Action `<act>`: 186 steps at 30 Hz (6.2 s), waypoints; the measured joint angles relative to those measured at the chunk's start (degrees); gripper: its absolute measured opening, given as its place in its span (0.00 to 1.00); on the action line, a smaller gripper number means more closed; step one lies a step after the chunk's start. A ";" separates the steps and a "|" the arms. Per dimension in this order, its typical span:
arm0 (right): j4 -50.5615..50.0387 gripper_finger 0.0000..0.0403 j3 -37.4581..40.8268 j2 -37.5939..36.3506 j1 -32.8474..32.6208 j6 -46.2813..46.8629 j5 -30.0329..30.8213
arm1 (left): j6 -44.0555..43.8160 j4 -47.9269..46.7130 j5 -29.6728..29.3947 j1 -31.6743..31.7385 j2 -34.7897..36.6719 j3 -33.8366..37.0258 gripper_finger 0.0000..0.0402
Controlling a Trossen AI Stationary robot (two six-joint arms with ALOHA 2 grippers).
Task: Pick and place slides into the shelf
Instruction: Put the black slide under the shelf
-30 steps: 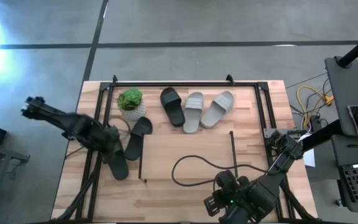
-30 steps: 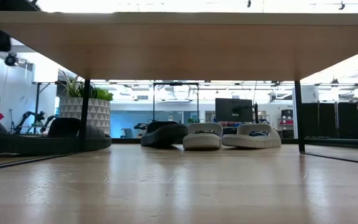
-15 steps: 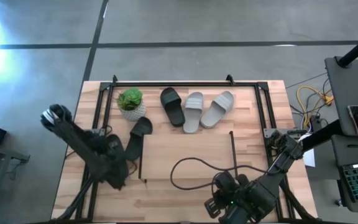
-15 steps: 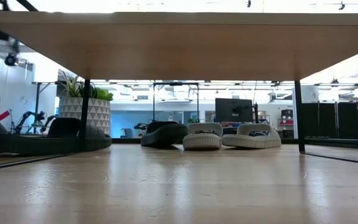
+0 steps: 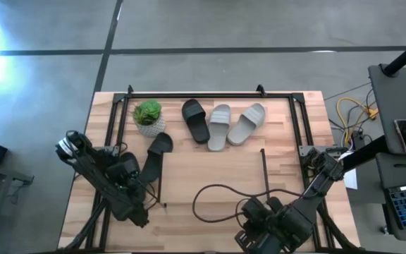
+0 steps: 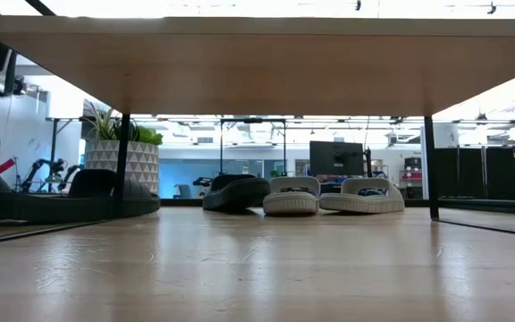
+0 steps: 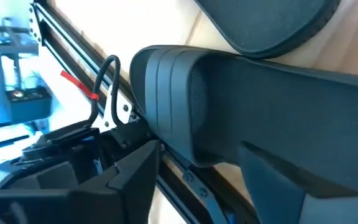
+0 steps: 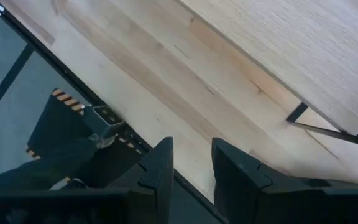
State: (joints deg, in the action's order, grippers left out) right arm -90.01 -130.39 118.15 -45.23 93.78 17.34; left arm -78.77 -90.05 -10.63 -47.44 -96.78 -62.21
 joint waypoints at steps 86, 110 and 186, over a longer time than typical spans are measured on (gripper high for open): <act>0.06 0.22 0.07 0.02 -0.65 -4.51 5.29 | -2.41 9.84 -0.55 -9.00 -13.72 -40.86 0.00; 0.45 0.11 -4.32 -0.47 -4.40 3.25 6.44 | 20.19 -0.37 -11.29 2.48 -33.23 -58.28 0.00; 0.00 0.11 -4.46 -7.19 -7.50 -17.43 6.21 | -7.79 0.72 -10.20 -0.11 0.65 -25.88 0.35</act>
State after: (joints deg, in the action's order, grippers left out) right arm -90.02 -134.85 110.95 -52.73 76.35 23.56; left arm -86.56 -89.33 -20.83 -47.55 -96.14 -88.09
